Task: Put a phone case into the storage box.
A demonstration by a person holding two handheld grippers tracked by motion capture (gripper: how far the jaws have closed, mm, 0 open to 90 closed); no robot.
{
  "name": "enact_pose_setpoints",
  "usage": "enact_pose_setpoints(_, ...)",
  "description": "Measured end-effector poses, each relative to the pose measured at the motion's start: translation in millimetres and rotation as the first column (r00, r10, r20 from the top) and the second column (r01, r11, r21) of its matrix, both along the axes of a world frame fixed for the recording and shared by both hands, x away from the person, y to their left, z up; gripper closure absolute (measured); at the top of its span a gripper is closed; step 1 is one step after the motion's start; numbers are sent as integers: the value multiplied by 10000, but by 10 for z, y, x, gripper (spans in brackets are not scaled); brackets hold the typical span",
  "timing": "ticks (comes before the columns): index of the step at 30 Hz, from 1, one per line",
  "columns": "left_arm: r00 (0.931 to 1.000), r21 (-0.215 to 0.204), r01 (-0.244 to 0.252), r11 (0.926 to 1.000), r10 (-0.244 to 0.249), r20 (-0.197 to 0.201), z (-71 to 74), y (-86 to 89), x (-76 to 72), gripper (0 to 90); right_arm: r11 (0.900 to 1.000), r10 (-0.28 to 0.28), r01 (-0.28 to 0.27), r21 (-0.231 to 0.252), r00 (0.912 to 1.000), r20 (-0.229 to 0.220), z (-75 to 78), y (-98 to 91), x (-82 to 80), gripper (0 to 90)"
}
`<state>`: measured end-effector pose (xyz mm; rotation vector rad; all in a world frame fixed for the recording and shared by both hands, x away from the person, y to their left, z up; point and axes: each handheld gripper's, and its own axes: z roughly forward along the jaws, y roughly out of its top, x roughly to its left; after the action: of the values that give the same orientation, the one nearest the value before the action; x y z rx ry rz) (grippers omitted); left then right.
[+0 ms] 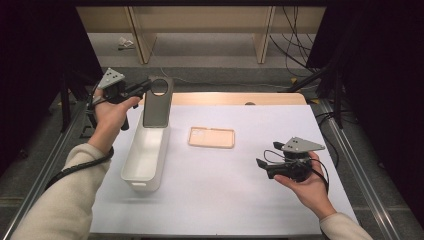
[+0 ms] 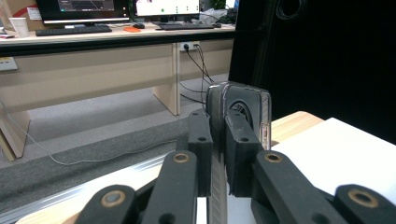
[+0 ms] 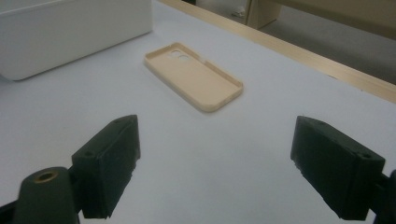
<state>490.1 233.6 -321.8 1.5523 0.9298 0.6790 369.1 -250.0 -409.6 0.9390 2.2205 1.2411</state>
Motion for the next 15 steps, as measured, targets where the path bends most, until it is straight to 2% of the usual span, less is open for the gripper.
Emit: enact_pose_setpoints(15,9989,50,-456,9989,456,-82,-37,97,148,820,10000,4,-4,-9,10000,-11,-10,-6,6,165)
